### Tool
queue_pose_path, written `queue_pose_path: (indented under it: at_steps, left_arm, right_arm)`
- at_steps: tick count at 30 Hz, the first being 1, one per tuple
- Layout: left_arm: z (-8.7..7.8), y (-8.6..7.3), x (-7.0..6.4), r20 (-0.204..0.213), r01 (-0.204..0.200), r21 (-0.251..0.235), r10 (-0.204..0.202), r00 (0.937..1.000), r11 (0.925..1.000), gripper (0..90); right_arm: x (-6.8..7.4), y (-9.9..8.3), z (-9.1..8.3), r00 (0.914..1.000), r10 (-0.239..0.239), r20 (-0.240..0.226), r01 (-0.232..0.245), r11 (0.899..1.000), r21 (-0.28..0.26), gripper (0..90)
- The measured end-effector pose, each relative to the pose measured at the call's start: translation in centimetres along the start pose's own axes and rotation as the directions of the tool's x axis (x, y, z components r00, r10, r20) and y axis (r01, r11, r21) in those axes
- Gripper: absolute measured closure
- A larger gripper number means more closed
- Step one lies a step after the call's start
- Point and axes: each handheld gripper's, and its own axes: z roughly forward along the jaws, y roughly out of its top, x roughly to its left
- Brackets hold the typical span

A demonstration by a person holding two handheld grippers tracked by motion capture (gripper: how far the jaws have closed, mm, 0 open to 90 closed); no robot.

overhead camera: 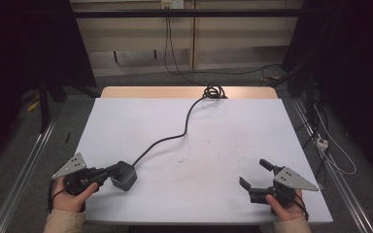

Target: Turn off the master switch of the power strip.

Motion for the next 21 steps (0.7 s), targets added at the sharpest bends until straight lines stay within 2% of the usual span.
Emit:
queue_pose_path:
  at_steps: [2, 5, 6, 21]
  left_arm:
    - [0.03, -0.03, 0.06, 0.011, -0.001, 0.006, 0.001, 0.9999, 1.0000, 90.0]
    - [0.09, -0.04, -0.07, -0.009, -0.004, 0.017, 0.004, 1.0000, 0.9998, 90.0]
    - [0.13, -0.07, -0.03, 0.001, -0.005, 0.019, 0.005, 1.0000, 0.9998, 90.0]
    - [0.34, -0.06, -0.23, -0.001, -0.019, 0.062, 0.019, 0.9998, 0.9979, 90.0]
  right_arm:
    - [0.00, -0.01, 0.00, 1.0000, 0.002, 0.001, -0.002, 1.000, 0.001, 2.9]
    - [0.01, -0.01, 0.01, 1.0000, 0.000, 0.000, 0.000, 1.000, 0.000, 2.9]
    - [0.02, -0.01, 0.01, 1.0000, -0.001, 0.000, 0.001, 1.000, 0.001, 2.9]
    - [0.04, 0.00, 0.02, 1.0000, -0.004, 0.000, 0.004, 1.000, 0.002, 3.0]
